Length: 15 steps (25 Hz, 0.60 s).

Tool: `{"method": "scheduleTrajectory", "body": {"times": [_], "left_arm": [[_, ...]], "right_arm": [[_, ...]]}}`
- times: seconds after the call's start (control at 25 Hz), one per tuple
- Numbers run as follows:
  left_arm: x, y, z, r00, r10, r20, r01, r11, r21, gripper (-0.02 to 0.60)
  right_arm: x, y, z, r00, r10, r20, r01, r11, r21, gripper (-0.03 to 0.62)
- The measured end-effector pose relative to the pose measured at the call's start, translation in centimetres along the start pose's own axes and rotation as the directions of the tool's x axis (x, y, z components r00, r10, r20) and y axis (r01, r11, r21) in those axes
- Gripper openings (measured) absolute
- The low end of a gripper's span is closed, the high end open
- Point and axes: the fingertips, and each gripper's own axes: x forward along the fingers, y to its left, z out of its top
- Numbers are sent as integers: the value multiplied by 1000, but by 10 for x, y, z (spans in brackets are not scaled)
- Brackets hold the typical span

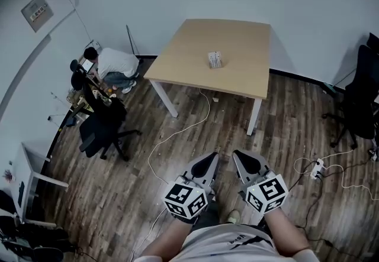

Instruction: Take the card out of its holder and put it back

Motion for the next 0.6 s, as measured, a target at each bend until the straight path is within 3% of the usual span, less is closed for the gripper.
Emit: {"method": "scheduleTrajectory", "body": {"times": [0.6], "left_arm": [[73, 128, 54, 997, -78, 27, 77, 997, 18, 12]], "right_arm": [[126, -45, 34, 994, -110, 28, 110, 994, -3, 12]]}}
